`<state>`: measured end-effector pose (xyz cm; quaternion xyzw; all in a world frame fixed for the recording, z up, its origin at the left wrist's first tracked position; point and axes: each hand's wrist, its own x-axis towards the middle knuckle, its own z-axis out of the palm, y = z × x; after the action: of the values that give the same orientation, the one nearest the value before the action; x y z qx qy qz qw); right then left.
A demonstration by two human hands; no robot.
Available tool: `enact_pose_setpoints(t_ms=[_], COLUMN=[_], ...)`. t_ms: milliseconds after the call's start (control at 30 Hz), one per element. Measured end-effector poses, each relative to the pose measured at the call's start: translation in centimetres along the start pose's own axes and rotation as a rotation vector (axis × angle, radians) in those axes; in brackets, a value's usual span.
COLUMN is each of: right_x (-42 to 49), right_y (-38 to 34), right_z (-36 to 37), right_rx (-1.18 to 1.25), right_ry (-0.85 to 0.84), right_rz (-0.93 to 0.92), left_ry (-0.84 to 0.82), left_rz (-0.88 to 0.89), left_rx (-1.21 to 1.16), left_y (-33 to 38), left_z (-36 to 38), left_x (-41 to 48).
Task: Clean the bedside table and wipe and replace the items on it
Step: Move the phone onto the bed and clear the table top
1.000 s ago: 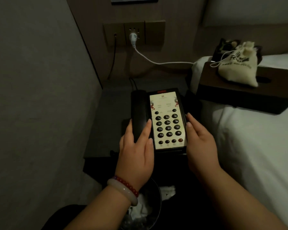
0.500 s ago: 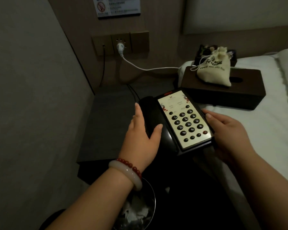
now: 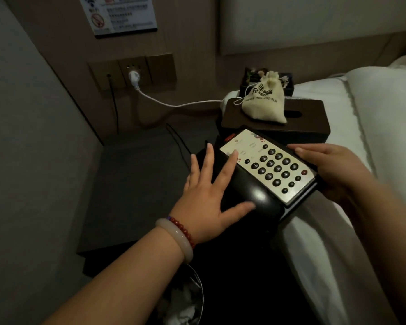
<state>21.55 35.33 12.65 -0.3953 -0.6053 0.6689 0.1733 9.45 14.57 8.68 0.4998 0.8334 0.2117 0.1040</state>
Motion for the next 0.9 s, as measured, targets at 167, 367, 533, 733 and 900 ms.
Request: enact_pose_setpoints(t_ms=[167,367,533,733,900], right_x=[0.7,1.3,1.5,1.0,1.1], right_y=[-0.6,-0.6,-0.5,-0.8,-0.6], right_z=[-1.2,-2.1,-2.6,-3.0,-3.8], right_rx=[-0.026,-0.052,-0.039,-0.062,-0.153], right_ry=[-0.047,-0.043,-0.071,-0.119,-0.04], right_rz=[0.004,0.019,0.022,-0.022,-0.058], left_ry=[0.101,0.152,0.137,0.07,0.064], left_rz=[0.265,0.486,0.536,0.557,0.521], left_rx=[0.41,0.478,0.505,0.513,0.493], left_y=[-1.7,-1.6,-1.6,-1.2,0.3], left_z=[0.1,-0.9,-1.5,-1.3,0.1], left_x=[1.0,3.2,3.8,4.0,4.4])
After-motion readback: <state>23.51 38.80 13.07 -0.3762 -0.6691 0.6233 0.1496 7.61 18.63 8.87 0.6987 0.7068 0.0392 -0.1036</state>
